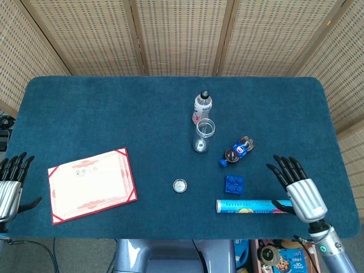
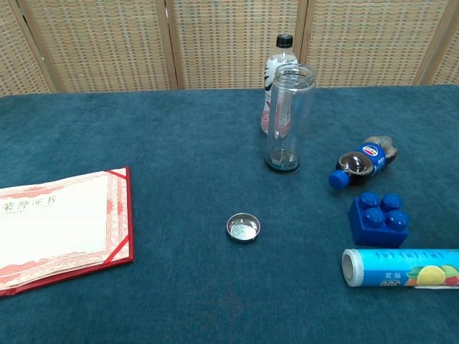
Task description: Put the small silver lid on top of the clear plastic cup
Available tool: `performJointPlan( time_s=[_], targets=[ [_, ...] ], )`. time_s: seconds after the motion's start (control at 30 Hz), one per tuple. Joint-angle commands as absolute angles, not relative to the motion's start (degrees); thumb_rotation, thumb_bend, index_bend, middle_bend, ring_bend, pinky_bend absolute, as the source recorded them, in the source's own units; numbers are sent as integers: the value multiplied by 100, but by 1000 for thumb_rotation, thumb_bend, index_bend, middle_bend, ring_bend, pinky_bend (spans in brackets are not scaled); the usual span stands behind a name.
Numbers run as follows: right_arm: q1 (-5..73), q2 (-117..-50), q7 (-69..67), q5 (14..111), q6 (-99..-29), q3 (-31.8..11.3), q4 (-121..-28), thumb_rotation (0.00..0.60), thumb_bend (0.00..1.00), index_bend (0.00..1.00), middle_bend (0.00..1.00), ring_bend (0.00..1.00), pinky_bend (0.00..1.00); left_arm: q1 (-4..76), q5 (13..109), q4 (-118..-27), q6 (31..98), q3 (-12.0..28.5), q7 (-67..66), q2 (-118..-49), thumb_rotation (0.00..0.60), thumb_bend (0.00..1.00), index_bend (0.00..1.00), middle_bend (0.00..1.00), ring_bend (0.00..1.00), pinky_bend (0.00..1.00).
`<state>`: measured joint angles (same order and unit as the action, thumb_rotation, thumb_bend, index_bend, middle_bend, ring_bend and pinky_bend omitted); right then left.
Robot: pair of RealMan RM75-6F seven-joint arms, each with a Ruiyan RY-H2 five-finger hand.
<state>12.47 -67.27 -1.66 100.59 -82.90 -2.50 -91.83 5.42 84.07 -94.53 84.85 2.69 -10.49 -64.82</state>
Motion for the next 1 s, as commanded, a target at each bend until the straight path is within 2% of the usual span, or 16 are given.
performJointPlan(
  time_s=[0.03, 0.2, 0.43, 0.57, 0.93, 1.0],
  targets=[
    [1501, -6934, -624, 10489, -8317, -185, -9075, 600, 0, 229, 0, 0, 54, 547, 8398, -9443, 8476, 273, -1040, -6485, 600, 128, 0, 0, 0, 0],
    [1664, -7262, -811, 10878, -8449, -90, -8882, 600, 0, 294, 12, 0, 107, 569, 8393, -9424, 8438, 274, -1048, -6495, 600, 127, 0, 0, 0, 0],
    [1863, -7588, -338, 10953, -8087, -22, -9036, 600, 6, 340, 53, 0, 130, 578, 8407, -9431, 8443, 275, -1050, -6496, 600, 127, 0, 0, 0, 0],
    [1963, -7692, -119, 10900, -7900, -43, -9153, 600, 50, 350, 64, 0, 138, 573, 8411, -9432, 8456, 277, -1023, -6488, 600, 128, 0, 0, 0, 0],
    [2429, -8075, 361, 10442, -7160, -321, -9473, 600, 139, 419, 117, 0, 164, 597, 8447, -9425, 8411, 257, -949, -6474, 600, 127, 0, 0, 0, 0],
    [2618, -8277, 537, 10214, -6845, -453, -9466, 600, 153, 425, 120, 0, 165, 618, 8463, -9424, 8375, 247, -943, -6480, 600, 127, 0, 0, 0, 0]
  ],
)
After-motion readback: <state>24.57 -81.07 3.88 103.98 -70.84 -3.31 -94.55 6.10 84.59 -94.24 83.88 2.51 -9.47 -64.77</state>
